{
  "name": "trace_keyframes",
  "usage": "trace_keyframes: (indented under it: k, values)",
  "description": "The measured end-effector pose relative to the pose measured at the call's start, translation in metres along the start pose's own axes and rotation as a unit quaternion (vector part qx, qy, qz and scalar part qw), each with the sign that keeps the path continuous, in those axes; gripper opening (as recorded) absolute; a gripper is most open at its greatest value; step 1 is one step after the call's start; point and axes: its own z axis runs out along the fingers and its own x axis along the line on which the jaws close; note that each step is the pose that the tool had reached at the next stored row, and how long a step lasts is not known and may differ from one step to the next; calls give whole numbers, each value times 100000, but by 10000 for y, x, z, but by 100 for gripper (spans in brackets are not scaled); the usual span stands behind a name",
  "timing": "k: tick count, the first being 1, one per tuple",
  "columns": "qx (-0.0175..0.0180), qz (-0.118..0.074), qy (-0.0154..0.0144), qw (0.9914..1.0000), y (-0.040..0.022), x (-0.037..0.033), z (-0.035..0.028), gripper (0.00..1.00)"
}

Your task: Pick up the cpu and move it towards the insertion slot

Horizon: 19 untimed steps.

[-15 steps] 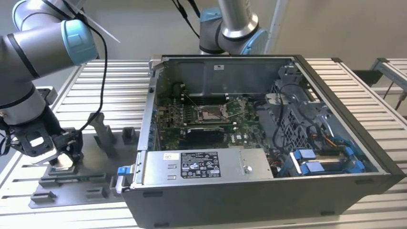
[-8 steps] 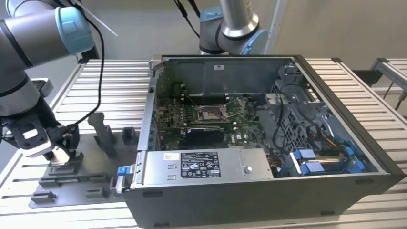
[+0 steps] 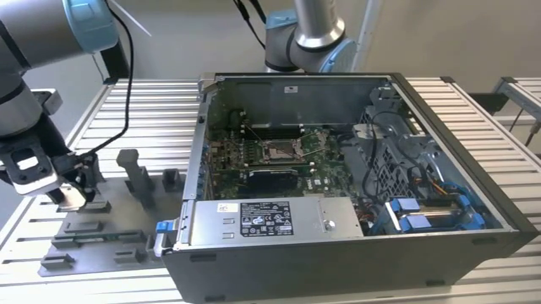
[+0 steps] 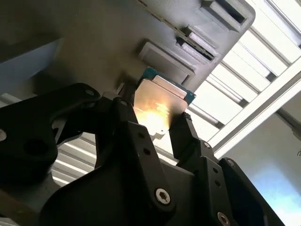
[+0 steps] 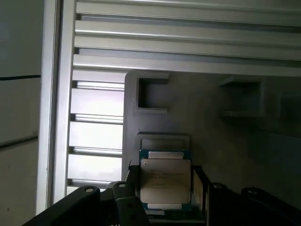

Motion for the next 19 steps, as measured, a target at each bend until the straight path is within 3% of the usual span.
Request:
trace_keyframes:
  k: [8,19]
  values:
    - [0,2,-1,100000,10,-1,-247,0]
    - [-3,0,-2,100000,30,-4,-744,0]
